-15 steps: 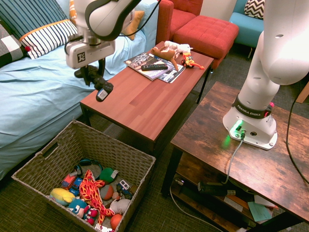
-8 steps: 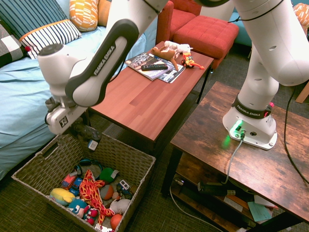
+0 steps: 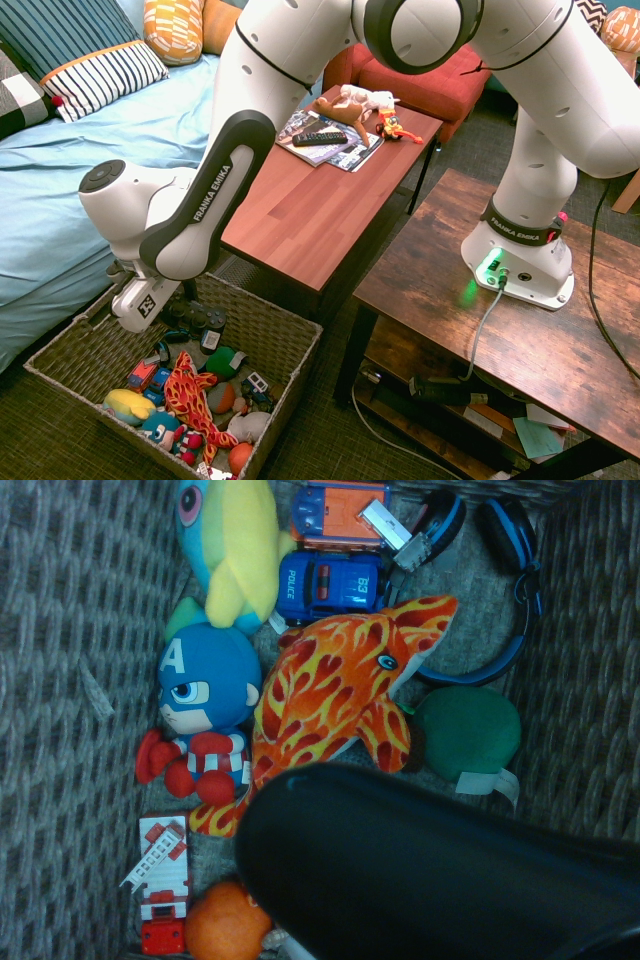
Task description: Put the gamepad in the basket
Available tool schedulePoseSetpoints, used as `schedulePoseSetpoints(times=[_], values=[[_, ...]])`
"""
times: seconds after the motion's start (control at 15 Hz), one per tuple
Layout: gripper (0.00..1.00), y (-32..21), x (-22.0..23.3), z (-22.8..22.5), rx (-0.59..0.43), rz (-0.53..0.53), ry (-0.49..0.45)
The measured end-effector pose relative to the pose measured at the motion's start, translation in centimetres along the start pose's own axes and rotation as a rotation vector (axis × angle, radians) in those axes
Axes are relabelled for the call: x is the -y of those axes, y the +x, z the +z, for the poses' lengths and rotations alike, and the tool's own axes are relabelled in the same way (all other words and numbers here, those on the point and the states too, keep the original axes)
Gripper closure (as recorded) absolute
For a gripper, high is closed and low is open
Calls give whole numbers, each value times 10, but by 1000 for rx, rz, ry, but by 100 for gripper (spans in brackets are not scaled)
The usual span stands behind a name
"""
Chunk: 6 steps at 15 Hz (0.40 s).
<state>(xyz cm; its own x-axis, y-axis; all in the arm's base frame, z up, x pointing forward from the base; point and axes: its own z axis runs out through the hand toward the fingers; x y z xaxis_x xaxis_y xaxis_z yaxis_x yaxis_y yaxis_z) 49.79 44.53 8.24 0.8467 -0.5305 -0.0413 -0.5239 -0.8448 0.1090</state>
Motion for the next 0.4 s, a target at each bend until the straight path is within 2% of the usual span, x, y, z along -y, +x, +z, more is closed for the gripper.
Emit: schedulePoseSetpoints(times=[0.4], values=[[0, 14, 2, -14, 12, -4, -19]])
